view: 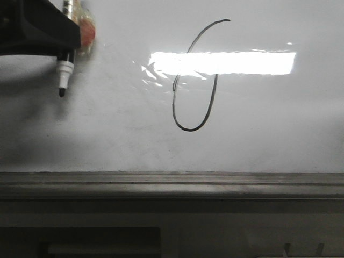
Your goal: Write number 6 on whiteboard
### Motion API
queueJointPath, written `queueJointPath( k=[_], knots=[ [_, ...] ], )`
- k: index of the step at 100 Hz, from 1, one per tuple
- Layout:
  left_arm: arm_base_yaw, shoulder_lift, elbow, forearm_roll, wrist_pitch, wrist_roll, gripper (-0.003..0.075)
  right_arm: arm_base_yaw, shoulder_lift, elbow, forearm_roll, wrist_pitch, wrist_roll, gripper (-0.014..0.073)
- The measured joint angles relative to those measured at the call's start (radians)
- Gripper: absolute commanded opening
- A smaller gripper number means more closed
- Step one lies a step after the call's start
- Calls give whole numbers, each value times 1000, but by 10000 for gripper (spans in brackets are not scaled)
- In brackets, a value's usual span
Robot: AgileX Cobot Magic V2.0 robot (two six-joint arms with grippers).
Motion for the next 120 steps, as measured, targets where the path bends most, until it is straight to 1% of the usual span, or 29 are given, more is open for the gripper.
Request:
queueJointPath(
  k=[32,40,44,49,52,54,59,61,62,66,71,76,89,103,112,117,120],
  knots=[
    [0,36,-7,9,0,-1,-19,0,0,0,0,2,0,465],
    [0,36,-9,11,0,-2,3,0,0,0,0,2,0,465],
    [0,38,-9,18,0,-2,46,0,0,0,0,2,0,465],
    [0,38,-9,29,4,-2,122,0,0,0,0,2,0,465],
    [0,40,-9,33,4,-2,192,0,0,0,0,2,0,465],
    [0,40,-9,35,4,-2,223,0,0,0,0,2,0,465],
    [0,42,-9,42,4,-2,354,0,0,0,0,2,0,465],
    [0,44,-9,44,6,-2,388,0,0,0,0,2,0,465],
    [0,45,-9,44,6,-2,421,0,0,0,0,2,0,465],
    [0,47,-9,48,6,0,510,0,0,0,0,4,0,465],
    [0,47,-9,50,6,7,584,0,0,0,0,4,0,465],
    [0,42,-9,55,13,24,615,0,0,0,1,4,0,465],
    [0,-3,-10,57,12,94,596,0,-2,0,1,4,0,461],
    [0,-114,-10,55,21,197,555,0,-27,0,1,4,0,396],
    [0,-204,-10,54,51,264,502,-2,-58,0,1,4,0,316],
    [0,-252,-7,54,76,290,452,-2,-79,0,4,-3,0,251],
    [0,-279,-2,54,90,299,403,-2,-92,0,6,-12,0,206]
  ],
)
